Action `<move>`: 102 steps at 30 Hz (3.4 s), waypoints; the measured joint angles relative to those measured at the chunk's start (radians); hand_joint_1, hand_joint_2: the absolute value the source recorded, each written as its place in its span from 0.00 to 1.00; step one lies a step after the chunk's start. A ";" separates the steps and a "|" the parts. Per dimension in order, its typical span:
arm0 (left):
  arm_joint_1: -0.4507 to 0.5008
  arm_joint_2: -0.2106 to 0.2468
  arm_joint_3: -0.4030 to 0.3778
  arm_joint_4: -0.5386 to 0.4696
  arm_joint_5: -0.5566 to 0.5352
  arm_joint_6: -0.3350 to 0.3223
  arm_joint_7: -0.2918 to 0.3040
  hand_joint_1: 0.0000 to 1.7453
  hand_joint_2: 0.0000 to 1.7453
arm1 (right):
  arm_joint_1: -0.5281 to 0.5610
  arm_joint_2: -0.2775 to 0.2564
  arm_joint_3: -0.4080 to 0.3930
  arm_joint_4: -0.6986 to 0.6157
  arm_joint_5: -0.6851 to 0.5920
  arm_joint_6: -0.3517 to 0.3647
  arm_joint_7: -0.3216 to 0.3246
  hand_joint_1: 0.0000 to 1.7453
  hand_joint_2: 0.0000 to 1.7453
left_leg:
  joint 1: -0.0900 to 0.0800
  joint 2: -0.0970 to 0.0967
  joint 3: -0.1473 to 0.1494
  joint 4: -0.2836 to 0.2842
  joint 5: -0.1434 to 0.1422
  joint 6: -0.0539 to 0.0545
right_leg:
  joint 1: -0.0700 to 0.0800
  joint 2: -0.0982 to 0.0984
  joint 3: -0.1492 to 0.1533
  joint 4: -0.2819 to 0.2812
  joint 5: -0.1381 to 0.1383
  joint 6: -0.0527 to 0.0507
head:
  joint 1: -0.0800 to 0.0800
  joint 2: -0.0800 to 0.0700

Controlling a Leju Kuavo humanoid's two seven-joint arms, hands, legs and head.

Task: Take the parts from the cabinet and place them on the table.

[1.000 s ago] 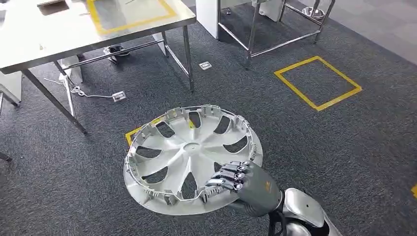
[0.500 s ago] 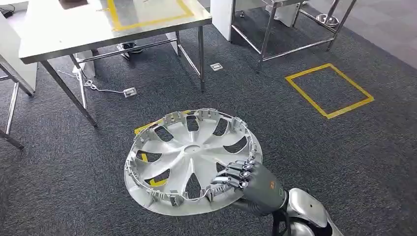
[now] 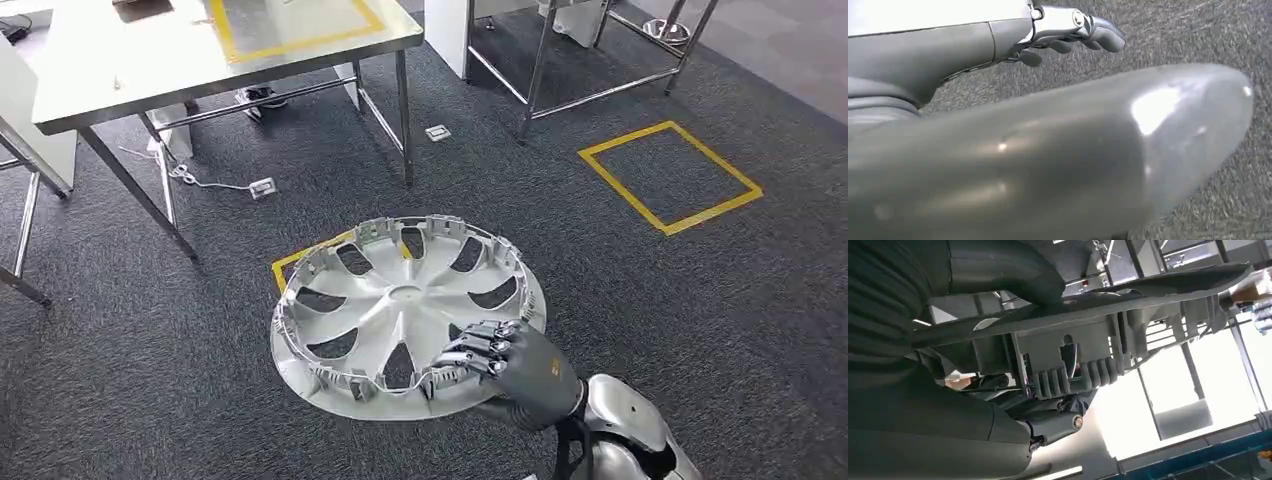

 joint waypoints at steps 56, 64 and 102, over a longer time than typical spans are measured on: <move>0.000 0.005 0.019 -0.002 0.021 -0.029 -0.043 0.00 0.00 | -0.046 0.036 -0.002 0.015 0.032 0.008 -0.008 1.00 1.00 | 0.018 0.028 -0.169 0.324 -0.129 -0.026 | -0.011 -0.005 0.013 0.021 -0.037 -0.023 | -0.003 0.000; -0.001 0.007 0.020 -0.002 0.020 -0.029 -0.043 0.00 0.00 | -0.046 0.036 -0.002 0.016 0.029 0.006 -0.009 1.00 1.00 | -0.010 0.030 -0.040 0.035 -0.002 0.017 | -0.004 -0.006 0.047 0.010 -0.065 0.011 | -0.002 0.000; -0.003 0.003 0.031 -0.003 0.029 -0.029 -0.047 0.00 0.00 | -0.048 0.037 -0.003 0.016 0.034 -0.015 -0.003 1.00 1.00 | 0.001 0.028 -0.018 0.016 0.000 0.034 | -0.012 -0.001 0.000 0.086 -0.085 0.032 | 0.000 0.000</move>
